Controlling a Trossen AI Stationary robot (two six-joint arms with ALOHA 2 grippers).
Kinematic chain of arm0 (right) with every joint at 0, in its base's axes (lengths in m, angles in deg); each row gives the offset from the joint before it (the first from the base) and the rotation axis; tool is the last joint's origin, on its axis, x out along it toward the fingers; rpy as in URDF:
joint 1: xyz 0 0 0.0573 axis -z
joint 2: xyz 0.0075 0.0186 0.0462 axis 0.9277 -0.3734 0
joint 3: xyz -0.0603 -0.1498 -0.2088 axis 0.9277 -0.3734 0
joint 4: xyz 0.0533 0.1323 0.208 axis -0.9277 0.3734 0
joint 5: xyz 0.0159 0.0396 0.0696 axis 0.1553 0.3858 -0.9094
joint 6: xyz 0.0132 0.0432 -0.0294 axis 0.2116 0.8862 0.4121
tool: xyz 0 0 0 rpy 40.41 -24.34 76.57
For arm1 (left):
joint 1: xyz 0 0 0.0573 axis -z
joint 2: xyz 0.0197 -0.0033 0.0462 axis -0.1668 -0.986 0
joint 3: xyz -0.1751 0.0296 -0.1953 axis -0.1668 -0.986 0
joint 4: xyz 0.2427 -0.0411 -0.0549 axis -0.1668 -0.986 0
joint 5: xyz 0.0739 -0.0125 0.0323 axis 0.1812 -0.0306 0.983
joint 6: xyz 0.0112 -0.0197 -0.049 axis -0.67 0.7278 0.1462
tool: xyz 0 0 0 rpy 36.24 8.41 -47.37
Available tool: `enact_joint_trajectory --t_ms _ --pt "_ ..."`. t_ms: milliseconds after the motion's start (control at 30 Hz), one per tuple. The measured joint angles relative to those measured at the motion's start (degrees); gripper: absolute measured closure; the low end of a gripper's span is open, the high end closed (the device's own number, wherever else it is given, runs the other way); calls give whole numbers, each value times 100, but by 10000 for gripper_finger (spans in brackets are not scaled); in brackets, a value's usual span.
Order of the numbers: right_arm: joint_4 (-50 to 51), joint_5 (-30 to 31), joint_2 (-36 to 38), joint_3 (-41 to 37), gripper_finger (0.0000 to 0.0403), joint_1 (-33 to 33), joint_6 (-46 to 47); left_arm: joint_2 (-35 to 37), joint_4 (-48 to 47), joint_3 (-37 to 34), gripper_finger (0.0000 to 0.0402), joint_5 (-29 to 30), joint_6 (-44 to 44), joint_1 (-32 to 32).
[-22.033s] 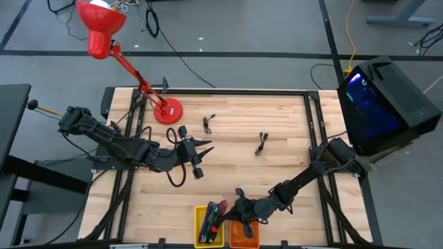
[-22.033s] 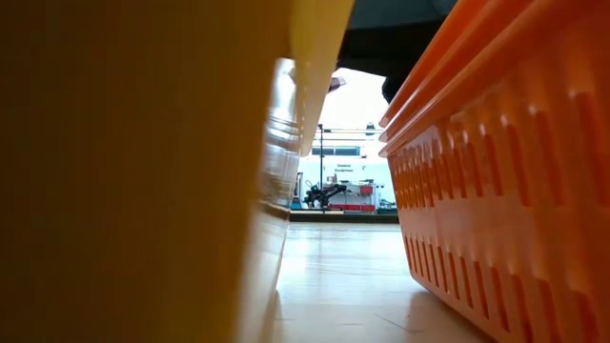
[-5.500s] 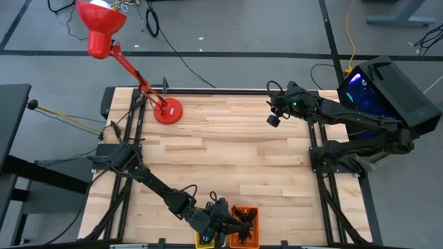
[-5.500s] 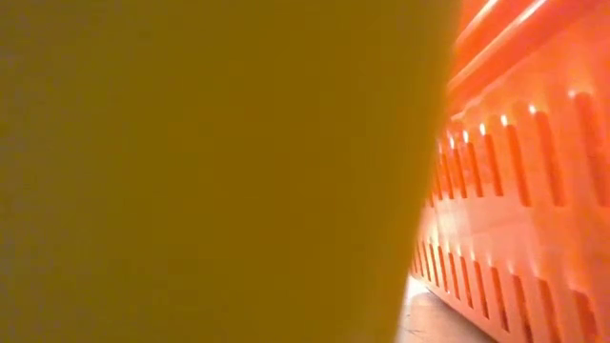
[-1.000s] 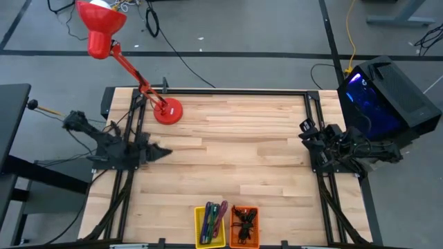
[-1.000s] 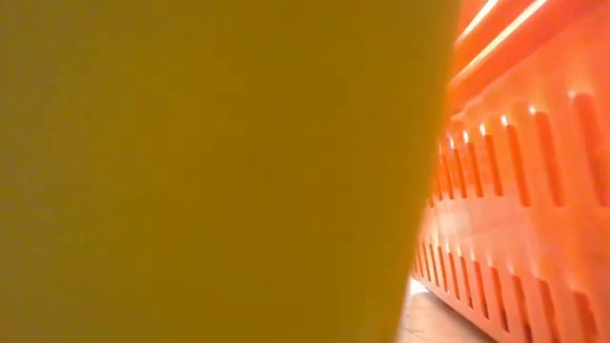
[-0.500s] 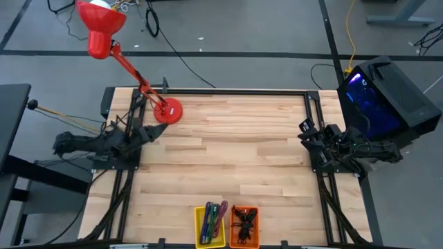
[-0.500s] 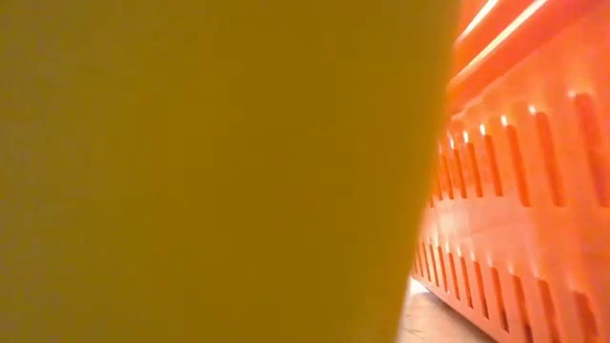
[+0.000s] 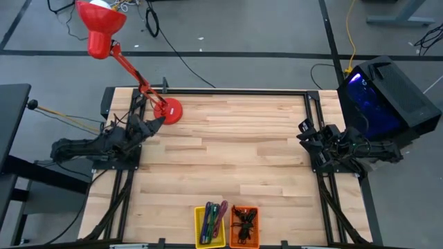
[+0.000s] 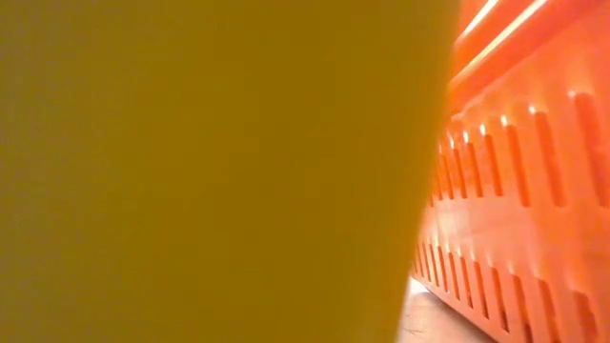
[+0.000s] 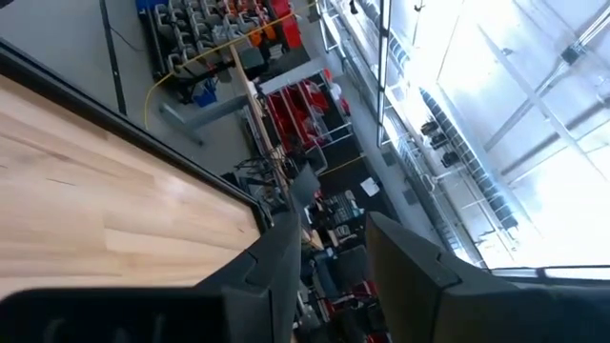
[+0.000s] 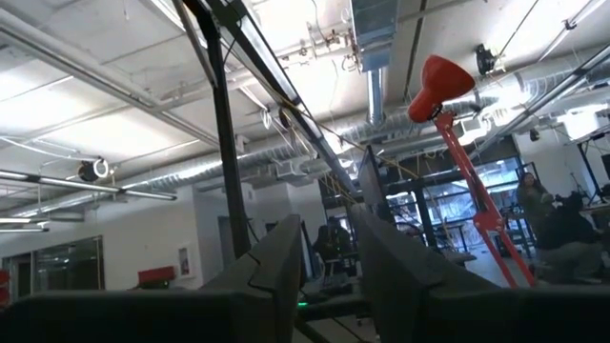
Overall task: Pick & Place USB Port
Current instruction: Return to Home Position
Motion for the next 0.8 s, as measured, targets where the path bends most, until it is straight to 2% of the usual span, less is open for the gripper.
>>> enact_joint_trajectory --t_ms 133,200,267,367,467,533,633,700,800 --pt "-1 0 -2 0 291 0 0 0 -2 0 275 24 -26 0" --pt "-2 7 -2 0 291 3 -102 0 -40 0 275 203 -572 0" --pt "-2 162 -2 0 292 5 -599 -2 -35 0 275 510 -1414 0" --pt "-2 466 -2 0 291 7 -1098 -2 -13 0 275 527 -3147 0" --pt "223 898 -1 0 291 6 -1718 -2 -151 0 275 55 -5152 0" --pt "528 1344 -2 0 291 6 -2210 -2 -154 0 275 -281 -5955 0" --pt "1170 2224 -3 0 291 7 -2454 -2 -132 0 275 -538 -6148 0" --pt "1646 2710 -7 -2 291 7 -2193 -2 -137 0 275 -797 -6020 0" --pt "2461 3024 -7 -2 291 9 -1634 -2 -148 0 275 -1569 -5979 2"
